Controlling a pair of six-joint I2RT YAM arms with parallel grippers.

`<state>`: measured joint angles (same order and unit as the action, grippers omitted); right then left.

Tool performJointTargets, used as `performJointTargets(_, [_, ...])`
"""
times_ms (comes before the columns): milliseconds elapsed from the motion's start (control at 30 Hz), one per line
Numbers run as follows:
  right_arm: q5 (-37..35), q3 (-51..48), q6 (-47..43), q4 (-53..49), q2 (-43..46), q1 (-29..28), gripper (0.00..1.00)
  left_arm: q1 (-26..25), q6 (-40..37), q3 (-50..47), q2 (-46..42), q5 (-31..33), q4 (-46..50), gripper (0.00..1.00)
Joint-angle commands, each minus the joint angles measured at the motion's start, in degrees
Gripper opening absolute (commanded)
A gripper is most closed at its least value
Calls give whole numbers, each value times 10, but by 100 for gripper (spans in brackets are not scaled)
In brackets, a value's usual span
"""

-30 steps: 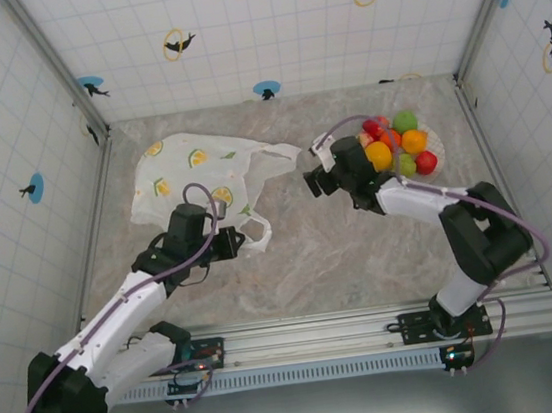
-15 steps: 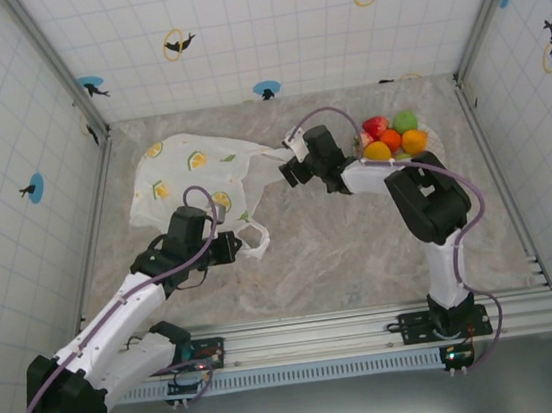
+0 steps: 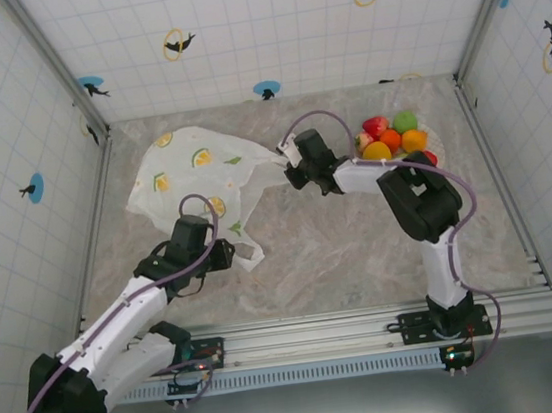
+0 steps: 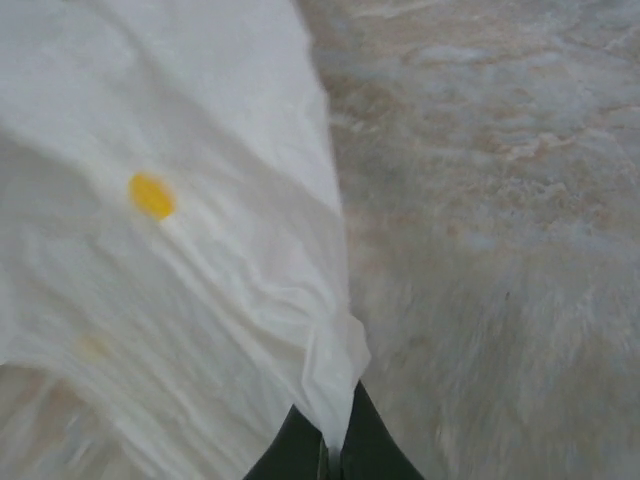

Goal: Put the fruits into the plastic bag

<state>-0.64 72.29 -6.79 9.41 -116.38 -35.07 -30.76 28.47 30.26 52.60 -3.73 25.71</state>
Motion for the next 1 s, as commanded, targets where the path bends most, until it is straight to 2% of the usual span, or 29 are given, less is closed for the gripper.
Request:
performJointTargets(0, [-40,-41,29,-45,93,-28,3,-1,8,4,-66,83,-3,52])
performJointTargets(33, [-53,-49,36,-68,109,-34,2,0,13,9,-89,110,-1,59])
performJointTargets(167, [-66,-61,87,-118,156,-43,1,-1,35,45,-172,292,15,78])
performJointTargets(233, [-58,-60,113,-132,171,-45,1,0,20,69,-174,322,5,81])
performJointTargets(333, [-50,-55,139,-149,188,-45,0,-1,2,104,-131,306,1,82])
performJointTargets(467, [-35,-34,160,-178,196,-43,0,-2,-34,123,-42,201,-60,83])
performJointTargets(533, [-25,-23,169,-190,198,-41,0,-16,-43,135,7,182,-81,84])
performJointTargets(700, [30,-17,219,-188,206,-21,0,-111,-100,176,117,279,-104,90])
performJointTargets(767, [53,-18,236,-181,209,-14,0,-136,-119,185,154,298,-116,92])
performJointTargets(967, [92,-19,254,-170,212,-4,0,-149,-175,213,256,326,-137,94])
